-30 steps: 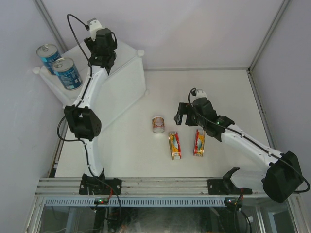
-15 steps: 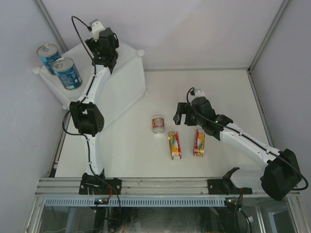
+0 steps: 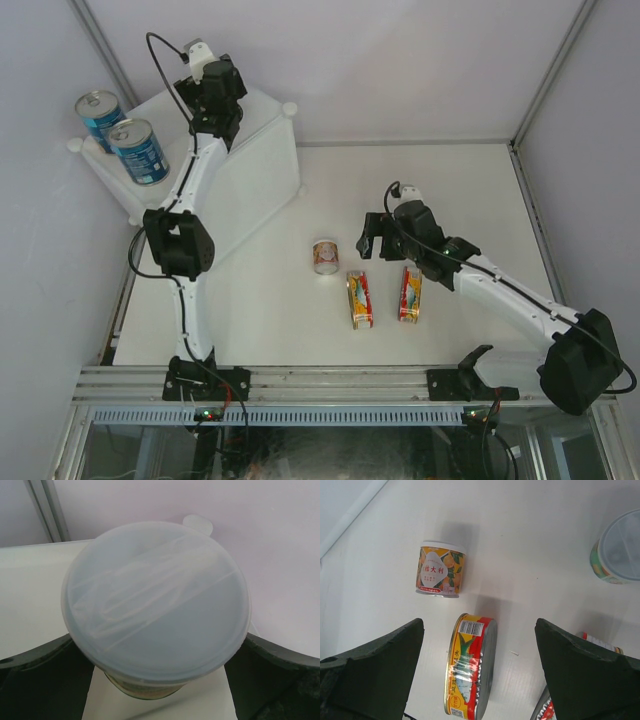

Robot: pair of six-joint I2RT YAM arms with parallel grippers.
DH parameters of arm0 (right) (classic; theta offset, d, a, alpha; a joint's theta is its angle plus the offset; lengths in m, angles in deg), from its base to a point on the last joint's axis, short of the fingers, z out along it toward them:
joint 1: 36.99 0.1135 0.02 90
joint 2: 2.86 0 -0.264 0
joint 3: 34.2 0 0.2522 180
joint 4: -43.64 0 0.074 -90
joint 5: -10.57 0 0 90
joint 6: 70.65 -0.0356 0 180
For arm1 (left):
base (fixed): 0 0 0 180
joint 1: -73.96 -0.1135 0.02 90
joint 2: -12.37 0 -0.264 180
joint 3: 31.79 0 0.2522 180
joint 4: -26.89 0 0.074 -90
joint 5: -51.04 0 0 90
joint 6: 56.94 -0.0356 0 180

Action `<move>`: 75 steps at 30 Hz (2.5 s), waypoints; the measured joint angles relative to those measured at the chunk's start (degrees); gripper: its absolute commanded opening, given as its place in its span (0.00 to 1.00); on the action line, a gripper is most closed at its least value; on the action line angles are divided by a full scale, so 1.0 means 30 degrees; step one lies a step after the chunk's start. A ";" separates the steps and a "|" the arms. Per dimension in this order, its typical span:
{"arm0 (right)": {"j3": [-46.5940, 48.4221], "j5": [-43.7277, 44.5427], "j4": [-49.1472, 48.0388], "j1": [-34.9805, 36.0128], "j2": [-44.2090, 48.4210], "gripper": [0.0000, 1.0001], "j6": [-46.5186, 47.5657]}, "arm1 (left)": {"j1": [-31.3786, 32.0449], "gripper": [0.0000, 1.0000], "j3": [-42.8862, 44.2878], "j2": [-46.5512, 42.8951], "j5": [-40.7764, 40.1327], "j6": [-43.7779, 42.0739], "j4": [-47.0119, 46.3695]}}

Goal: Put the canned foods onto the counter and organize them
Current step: Place the canned food on the counter, then pick up the canned food from the center of the board.

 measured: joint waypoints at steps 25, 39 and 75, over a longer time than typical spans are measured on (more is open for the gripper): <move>-0.0007 0.1887 0.1545 0.1887 0.3126 0.92 -0.0160 | 0.0656 1.00 -0.0627 -0.2543 0.0248 -0.0197 0.0546; -0.0007 0.2528 0.2004 0.2047 0.4160 0.92 -0.0168 | 0.2696 1.00 -0.6207 -0.9027 -0.0124 -0.0699 0.0350; -0.1435 0.0780 0.3497 -0.2040 0.6652 0.92 -0.0583 | 1.0761 0.99 -2.0101 -1.3136 0.8051 0.7482 0.5034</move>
